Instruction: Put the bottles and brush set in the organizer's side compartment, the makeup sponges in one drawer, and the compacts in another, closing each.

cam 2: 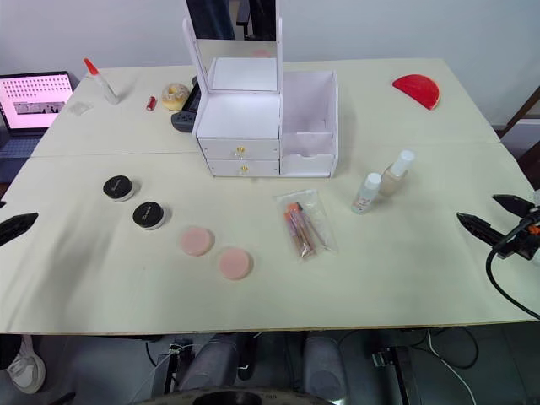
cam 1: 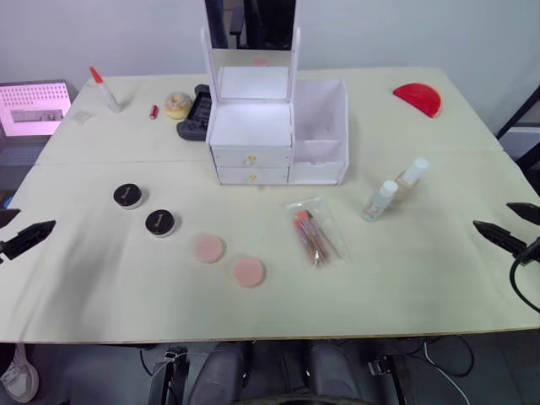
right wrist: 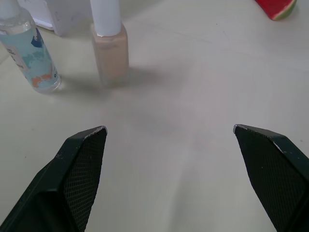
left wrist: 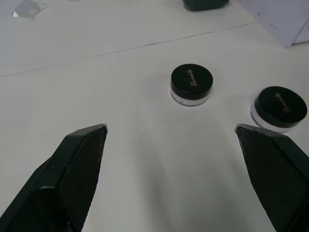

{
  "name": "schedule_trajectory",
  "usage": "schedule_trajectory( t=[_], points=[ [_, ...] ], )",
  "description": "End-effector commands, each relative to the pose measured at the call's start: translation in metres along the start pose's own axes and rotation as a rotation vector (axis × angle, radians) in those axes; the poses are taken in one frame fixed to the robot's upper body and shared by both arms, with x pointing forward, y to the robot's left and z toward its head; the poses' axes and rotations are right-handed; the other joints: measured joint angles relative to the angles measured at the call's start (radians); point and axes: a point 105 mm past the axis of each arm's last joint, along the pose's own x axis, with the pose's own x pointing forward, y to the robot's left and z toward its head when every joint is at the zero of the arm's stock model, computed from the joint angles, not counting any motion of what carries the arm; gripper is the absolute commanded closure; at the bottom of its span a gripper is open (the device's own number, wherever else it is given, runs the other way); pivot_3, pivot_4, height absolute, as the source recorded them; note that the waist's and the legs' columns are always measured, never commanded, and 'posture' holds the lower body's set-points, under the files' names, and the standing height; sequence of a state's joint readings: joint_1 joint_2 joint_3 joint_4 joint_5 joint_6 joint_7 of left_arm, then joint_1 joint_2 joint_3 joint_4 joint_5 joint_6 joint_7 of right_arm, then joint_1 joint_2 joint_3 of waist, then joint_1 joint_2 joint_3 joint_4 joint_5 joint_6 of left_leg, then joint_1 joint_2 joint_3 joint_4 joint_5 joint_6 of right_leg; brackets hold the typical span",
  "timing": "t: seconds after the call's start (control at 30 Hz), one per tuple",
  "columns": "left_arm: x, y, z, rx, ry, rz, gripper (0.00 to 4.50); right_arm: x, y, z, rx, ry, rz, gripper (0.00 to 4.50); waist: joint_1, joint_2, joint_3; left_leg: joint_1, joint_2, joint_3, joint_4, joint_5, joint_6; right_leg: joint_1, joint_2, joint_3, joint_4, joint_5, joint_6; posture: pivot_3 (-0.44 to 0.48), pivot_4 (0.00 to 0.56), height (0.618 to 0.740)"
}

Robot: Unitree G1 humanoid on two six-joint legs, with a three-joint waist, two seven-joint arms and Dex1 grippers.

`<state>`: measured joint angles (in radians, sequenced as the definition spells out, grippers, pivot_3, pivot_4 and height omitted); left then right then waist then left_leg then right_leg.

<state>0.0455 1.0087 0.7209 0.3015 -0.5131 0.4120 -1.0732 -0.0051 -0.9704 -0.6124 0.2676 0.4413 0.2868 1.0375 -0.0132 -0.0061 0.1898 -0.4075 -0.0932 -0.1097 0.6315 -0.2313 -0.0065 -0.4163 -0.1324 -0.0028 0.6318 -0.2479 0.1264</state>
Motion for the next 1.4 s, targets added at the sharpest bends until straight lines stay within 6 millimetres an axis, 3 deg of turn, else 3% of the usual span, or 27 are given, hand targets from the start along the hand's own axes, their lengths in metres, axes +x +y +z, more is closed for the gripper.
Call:
schedule_trajectory(
  t=[0.03, 1.1, 1.2, 1.33, 1.4],
  points=[
    [-0.004, -0.001, 0.008, 0.031, -0.028, 0.013, 0.0, 0.0, -0.003, 0.012, -0.034, -0.035, 0.0, 0.05, 0.0, 0.0, 0.0, 0.0, 0.0, 0.0, 0.0, 0.0, 0.0, 0.0, 0.0, 0.0, 0.0, 0.0, 0.0, 0.0, 0.15, 0.737],
    [0.004, -0.006, 0.006, 0.019, -0.03, 0.017, 0.0, 0.004, -0.002, 0.013, -0.034, -0.017, 0.0, 0.05, 0.001, 0.0, 0.0, 0.0, 0.0, 0.0, 0.001, 0.0, -0.001, 0.001, 0.0, 0.0, 0.0, 0.001, 0.0, 0.0, 0.15, 0.737],
    [0.012, -0.014, 0.007, 0.018, -0.041, -0.011, 0.0, 0.006, 0.001, 0.012, -0.023, -0.007, -0.008, 0.05, 0.001, 0.0, 0.0, 0.0, 0.0, 0.0, 0.001, 0.0, -0.001, 0.001, 0.0, 0.0, 0.0, 0.001, 0.0, 0.0, 0.15, 0.737],
    [0.027, -0.04, 0.011, 0.047, -0.036, -0.115, 0.0, 0.01, 0.006, 0.016, 0.01, -0.016, -0.049, 0.05, 0.002, 0.0, 0.0, 0.0, 0.0, 0.0, 0.001, 0.001, -0.001, 0.001, 0.0, 0.0, 0.0, 0.001, 0.0, 0.0, 0.15, 0.737],
    [0.041, -0.067, 0.018, 0.064, -0.042, -0.224, 0.0, 0.009, 0.01, 0.012, 0.01, 0.02, -0.081, 0.05, 0.005, 0.0, 0.0, 0.0, 0.0, 0.0, 0.001, 0.001, -0.001, 0.001, 0.0, 0.0, 0.0, 0.001, 0.0, 0.0, 0.15, 0.737]
  ],
)
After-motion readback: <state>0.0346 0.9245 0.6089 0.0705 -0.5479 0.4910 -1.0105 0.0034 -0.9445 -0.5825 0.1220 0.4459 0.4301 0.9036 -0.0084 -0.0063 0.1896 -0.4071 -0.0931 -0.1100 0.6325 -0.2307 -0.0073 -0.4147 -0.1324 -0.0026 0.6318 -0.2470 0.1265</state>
